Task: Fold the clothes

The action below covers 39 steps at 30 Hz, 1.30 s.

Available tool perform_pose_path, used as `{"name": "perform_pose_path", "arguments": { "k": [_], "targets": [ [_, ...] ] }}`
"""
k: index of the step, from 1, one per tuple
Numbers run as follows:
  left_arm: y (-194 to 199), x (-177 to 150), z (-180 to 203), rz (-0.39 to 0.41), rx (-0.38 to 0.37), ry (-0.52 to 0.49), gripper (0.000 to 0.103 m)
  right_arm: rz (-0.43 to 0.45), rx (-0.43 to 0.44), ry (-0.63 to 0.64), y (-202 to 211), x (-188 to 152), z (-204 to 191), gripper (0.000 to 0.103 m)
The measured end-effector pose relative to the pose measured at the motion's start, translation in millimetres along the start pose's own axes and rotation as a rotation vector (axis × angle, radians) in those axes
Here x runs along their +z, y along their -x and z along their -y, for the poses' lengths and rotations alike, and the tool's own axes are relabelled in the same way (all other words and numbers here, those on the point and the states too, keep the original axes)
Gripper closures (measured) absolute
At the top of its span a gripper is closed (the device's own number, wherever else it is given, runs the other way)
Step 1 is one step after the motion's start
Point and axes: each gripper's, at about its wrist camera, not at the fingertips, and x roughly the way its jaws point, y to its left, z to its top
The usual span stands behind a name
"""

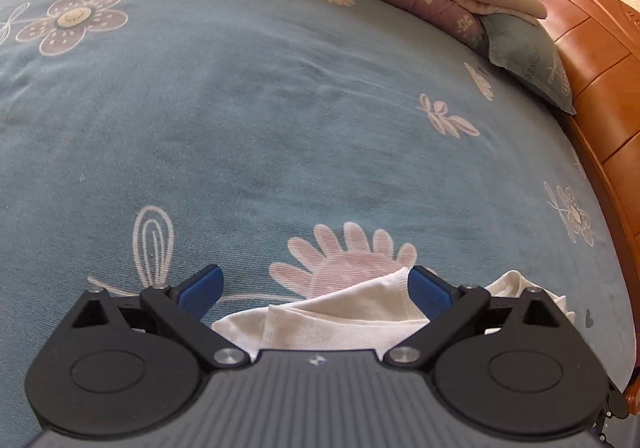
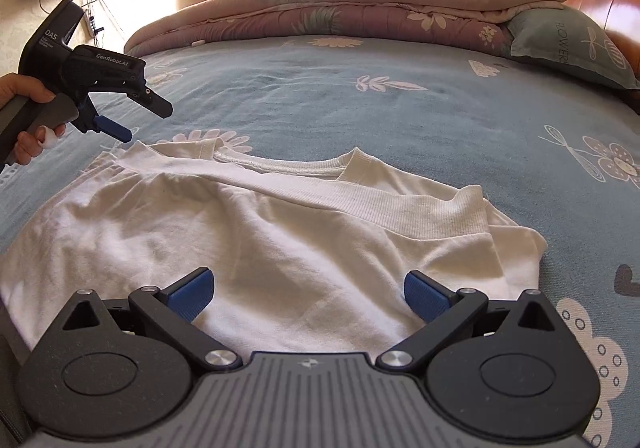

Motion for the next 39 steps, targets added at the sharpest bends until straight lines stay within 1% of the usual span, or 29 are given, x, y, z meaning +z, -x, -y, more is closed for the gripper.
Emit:
{"name": "perform_pose_path", "arguments": {
  "k": [1, 4, 6, 7, 9, 10, 12, 13, 15, 18, 21, 22, 24, 26, 27, 30, 33, 35, 39],
  "targets": [
    [8, -1, 1, 0.005, -0.013, -0.006, 0.004, 0.002, 0.002, -0.015, 3, 0, 1, 0.0],
    [20, -12, 1, -0.017, -0.075, 0.0, 0.004, 0.005, 0.001, -0.053, 9, 2, 2, 0.0],
    [15, -23, 0, -0.046, -0.116, 0.015, 0.004, 0.0, -0.007, -0.058, 10, 3, -1, 0.0],
    [12, -27, -3, -0.059, -0.119, 0.026, 0.004, -0.005, -0.011, -0.059, 11, 4, -3, 0.0],
    [-1, -34, -10, -0.093, -0.089, 0.042, 0.004, -0.006, -0.012, -0.059, 14, 6, -7, 0.0],
    [-7, -36, -14, -0.096, -0.065, 0.027, 0.005, -0.004, -0.009, -0.056, 18, 6, -9, 0.0],
    [-1, -35, -16, -0.068, -0.071, 0.019, 0.005, 0.002, -0.014, -0.043, 25, 7, -14, 0.0],
    [8, -33, -13, -0.058, -0.015, 0.006, 0.005, 0.006, -0.022, -0.033, 29, 8, -16, 0.0],
    [27, -31, -7, -0.025, 0.029, -0.069, 0.005, 0.016, -0.026, -0.02, 37, 9, -19, 0.0],
    [53, -34, -11, -0.02, -0.047, -0.062, 0.004, 0.024, -0.012, -0.026, 40, 10, -22, 0.0],
    [66, -48, -25, -0.042, -0.172, -0.006, 0.003, 0.022, 0.016, -0.035, 39, 12, -29, 0.0],
    [66, -53, -31, -0.049, -0.193, 0.015, 0.003, 0.021, 0.029, -0.033, 39, 12, -32, 0.0],
    [62, -66, -48, -0.065, -0.205, 0.084, 0.003, 0.018, 0.053, -0.027, 40, 12, -37, 0.0],
    [54, -77, -64, -0.087, -0.223, 0.154, 0.003, 0.016, 0.056, -0.002, 43, 11, -42, 0.0],
    [48, -83, -74, -0.102, -0.257, 0.201, 0.003, 0.013, 0.052, 0.013, 44, 11, -44, 0.0],
    [39, -92, -89, -0.095, -0.344, 0.273, 0.003, 0.005, 0.047, 0.016, 45, 12, -45, 0.0],
    [29, -91, -98, -0.087, -0.447, 0.309, 0.003, -0.006, 0.039, 0.0, 43, 12, -44, 0.0],
    [20, -86, -102, -0.084, -0.492, 0.316, 0.003, -0.018, 0.028, 0.006, 40, 12, -44, 0.0],
    [5, -73, -102, -0.091, -0.551, 0.307, 0.003, -0.04, 0.011, 0.033, 33, 14, -48, 0.0]
  ]
}}
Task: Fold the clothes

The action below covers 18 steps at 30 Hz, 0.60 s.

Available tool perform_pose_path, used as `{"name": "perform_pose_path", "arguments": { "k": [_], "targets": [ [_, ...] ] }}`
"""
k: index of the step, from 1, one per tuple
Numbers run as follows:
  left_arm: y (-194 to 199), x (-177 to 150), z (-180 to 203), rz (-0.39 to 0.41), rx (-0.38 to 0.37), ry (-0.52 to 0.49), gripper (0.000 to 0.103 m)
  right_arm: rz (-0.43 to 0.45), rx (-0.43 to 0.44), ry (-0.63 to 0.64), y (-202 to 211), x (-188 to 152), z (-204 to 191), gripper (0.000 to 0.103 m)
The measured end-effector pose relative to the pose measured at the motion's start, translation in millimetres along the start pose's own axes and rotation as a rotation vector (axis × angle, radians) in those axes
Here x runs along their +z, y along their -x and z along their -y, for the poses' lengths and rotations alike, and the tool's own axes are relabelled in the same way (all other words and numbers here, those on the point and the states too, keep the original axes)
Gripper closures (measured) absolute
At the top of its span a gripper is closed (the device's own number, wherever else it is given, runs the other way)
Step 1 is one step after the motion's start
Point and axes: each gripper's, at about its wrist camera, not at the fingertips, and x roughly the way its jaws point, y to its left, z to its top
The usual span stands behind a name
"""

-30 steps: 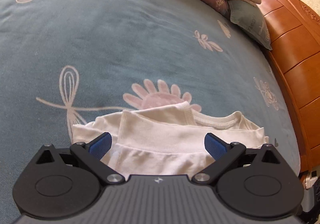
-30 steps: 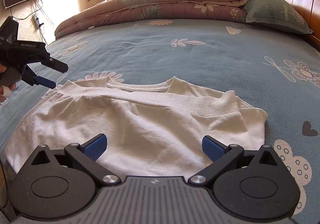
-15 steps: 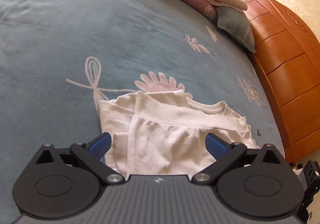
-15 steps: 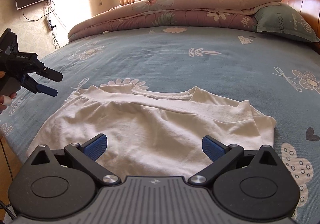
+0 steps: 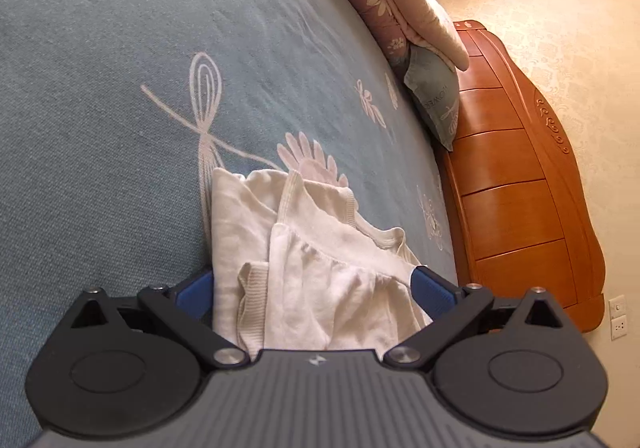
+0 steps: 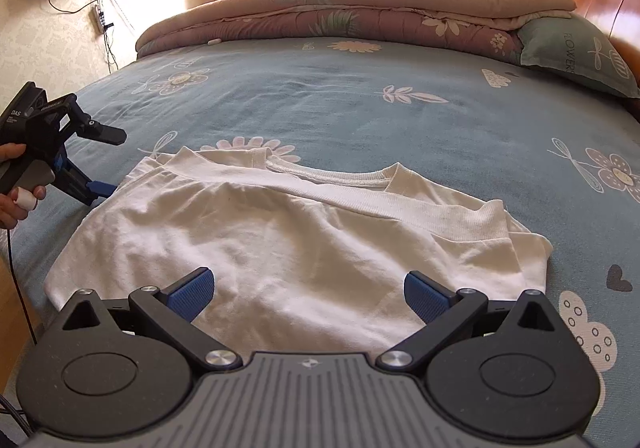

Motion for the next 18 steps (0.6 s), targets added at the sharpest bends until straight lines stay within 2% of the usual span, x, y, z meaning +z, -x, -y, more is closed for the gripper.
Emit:
{"name": "perform_pose_path", "arguments": {
  "k": [6, 9, 13, 18],
  "targets": [
    [-19, 18, 3, -0.06, -0.045, -0.041, 0.003, -0.019, 0.002, 0.013, -12, 8, -5, 0.0],
    [-18, 16, 4, -0.088, -0.055, -0.048, 0.003, -0.02, 0.009, 0.028, -16, 11, -10, 0.0],
    [-12, 0, 3, -0.145, -0.073, -0.036, 0.003, -0.024, 0.02, 0.057, -19, 14, -16, 0.0],
    [-11, -12, 6, -0.158, -0.064, -0.061, 0.003, -0.019, 0.035, 0.074, -17, 16, -19, 0.0]
  ]
}}
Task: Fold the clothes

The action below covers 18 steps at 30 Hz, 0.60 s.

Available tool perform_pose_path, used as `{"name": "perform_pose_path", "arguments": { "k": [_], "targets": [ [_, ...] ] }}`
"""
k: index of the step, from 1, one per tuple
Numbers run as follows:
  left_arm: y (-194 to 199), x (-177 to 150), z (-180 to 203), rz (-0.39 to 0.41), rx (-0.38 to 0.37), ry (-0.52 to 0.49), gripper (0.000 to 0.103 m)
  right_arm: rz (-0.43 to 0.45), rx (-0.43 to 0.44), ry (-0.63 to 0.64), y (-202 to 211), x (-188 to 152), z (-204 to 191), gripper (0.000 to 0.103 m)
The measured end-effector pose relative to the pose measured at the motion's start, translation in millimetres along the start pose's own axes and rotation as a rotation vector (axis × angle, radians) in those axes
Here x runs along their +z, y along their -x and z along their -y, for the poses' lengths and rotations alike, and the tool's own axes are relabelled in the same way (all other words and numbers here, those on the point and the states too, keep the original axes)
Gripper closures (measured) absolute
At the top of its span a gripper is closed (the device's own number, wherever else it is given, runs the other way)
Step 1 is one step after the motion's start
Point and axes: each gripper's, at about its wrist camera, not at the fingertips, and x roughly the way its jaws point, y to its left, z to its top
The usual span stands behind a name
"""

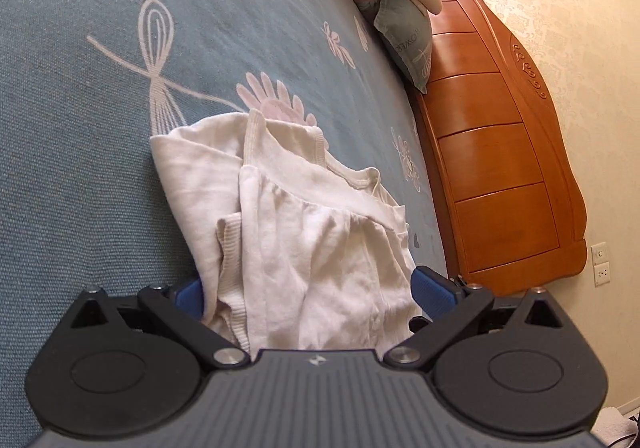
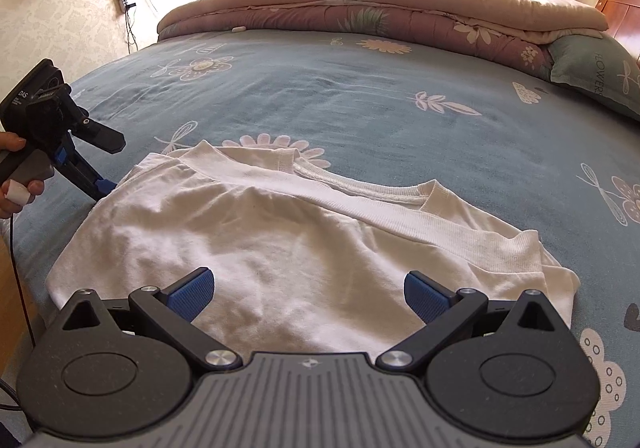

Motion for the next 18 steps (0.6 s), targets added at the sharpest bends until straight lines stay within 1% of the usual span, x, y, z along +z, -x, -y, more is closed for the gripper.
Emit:
{"name": "perform_pose_path", "arguments": {
  "k": [2, 4, 7, 9, 12, 14, 17, 18],
  "targets": [
    [-2, 9, -1, 0.015, -0.011, 0.0, 0.003, 0.005, 0.002, 0.002, 1, 2, -1, 0.0],
    [-4, 23, -3, 0.058, 0.003, -0.01, 0.003, 0.01, 0.0, 0.004, 2, 4, -3, 0.0],
    [-6, 34, -9, 0.085, -0.026, 0.026, 0.003, 0.022, 0.0, 0.017, 6, 6, -6, 0.0],
    [-6, 32, -7, 0.047, -0.033, -0.001, 0.003, 0.027, 0.002, 0.03, 9, 7, -8, 0.0],
    [-1, 17, -6, -0.011, -0.061, -0.064, 0.003, 0.025, 0.005, 0.034, 9, 6, -8, 0.0],
    [5, 13, -10, 0.006, -0.082, -0.073, 0.004, 0.021, 0.015, 0.024, 8, 5, -8, 0.0],
    [3, 20, -15, 0.043, -0.111, -0.005, 0.004, 0.013, 0.035, 0.012, 3, 4, -10, 0.0],
    [-3, 25, -12, 0.039, -0.113, -0.003, 0.004, 0.011, 0.043, 0.01, 2, 4, -11, 0.0]
  ]
}}
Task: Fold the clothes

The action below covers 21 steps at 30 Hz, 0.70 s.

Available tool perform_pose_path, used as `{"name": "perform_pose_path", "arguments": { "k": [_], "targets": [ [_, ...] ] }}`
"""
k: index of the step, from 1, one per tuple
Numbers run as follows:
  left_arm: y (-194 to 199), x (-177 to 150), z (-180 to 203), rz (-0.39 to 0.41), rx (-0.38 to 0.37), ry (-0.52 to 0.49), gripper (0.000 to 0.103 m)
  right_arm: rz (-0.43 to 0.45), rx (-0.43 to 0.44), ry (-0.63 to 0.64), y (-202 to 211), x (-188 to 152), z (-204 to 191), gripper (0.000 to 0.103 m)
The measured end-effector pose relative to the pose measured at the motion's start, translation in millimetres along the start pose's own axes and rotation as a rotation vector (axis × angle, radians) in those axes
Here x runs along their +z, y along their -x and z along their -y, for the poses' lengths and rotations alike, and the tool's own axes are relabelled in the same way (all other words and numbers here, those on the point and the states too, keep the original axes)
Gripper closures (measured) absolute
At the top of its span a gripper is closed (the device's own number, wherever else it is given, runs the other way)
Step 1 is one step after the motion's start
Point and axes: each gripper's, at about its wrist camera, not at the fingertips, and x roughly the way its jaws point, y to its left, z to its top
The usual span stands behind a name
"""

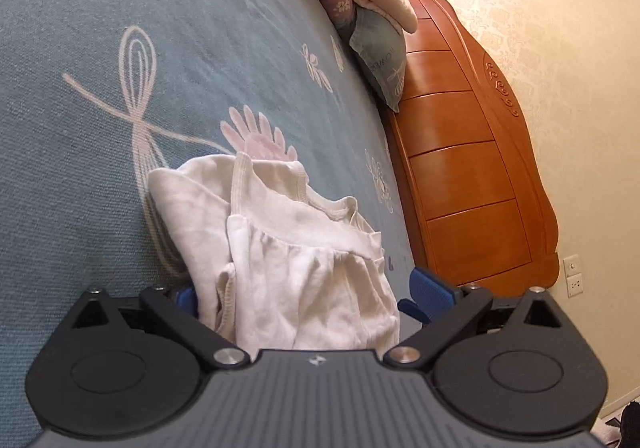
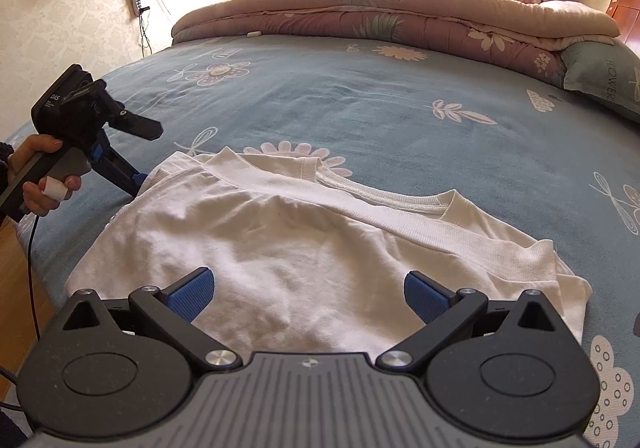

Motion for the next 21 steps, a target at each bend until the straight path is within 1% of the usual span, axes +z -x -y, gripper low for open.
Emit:
{"name": "perform_pose_path", "arguments": {
  "k": [2, 4, 6, 7, 8, 9, 10, 11, 13, 15, 16, 17, 18, 19, 21],
  "targets": [
    [-13, 6, 6, -0.031, 0.019, -0.03, 0.004, 0.002, 0.014, 0.007, -2, 1, -6, 0.0],
    [-24, 8, 15, -0.076, 0.065, -0.078, 0.004, 0.004, 0.025, 0.02, -1, 2, -10, 0.0],
    [-25, 10, 17, -0.101, 0.1, -0.096, 0.008, 0.006, 0.025, 0.038, 0, 1, -13, 0.0],
    [-22, 11, 14, -0.1, 0.116, -0.087, 0.018, 0.005, 0.022, 0.044, 0, 1, -13, 0.0],
    [-19, 11, 12, -0.099, 0.132, -0.078, 0.03, 0.001, 0.016, 0.039, 0, 0, -12, 0.0],
    [-17, 11, 7, -0.094, 0.14, -0.06, 0.036, -0.002, 0.014, 0.029, -1, -1, -10, 0.0],
    [-14, 11, 3, -0.089, 0.147, -0.042, 0.045, -0.006, 0.014, 0.015, -2, -2, -8, 0.0],
    [-14, 10, 2, -0.09, 0.151, -0.054, 0.048, -0.01, 0.014, 0.001, -3, -3, -6, 0.0],
    [-14, 9, 3, -0.095, 0.16, -0.082, 0.048, -0.015, 0.011, -0.017, -4, -5, -3, 0.0],
    [-16, 9, 6, -0.106, 0.182, -0.106, 0.051, -0.017, 0.009, -0.019, -5, -5, -2, 0.0],
    [-16, 10, 7, -0.111, 0.209, -0.11, 0.06, -0.017, 0.009, -0.015, -6, -4, -3, 0.0],
    [-17, 12, 5, -0.114, 0.253, -0.102, 0.081, -0.016, 0.008, -0.005, -6, -4, -5, 0.0],
    [-17, 13, 4, -0.117, 0.296, -0.094, 0.089, -0.016, 0.007, 0.006, -6, -3, -8, 0.0],
    [-15, 13, 1, -0.113, 0.284, -0.071, 0.087, -0.016, 0.003, 0.027, -6, -2, -11, 0.0],
    [-16, 11, 4, -0.104, 0.302, -0.079, 0.087, -0.015, -0.001, 0.088, -6, 1, -23, 0.0]
  ]
}}
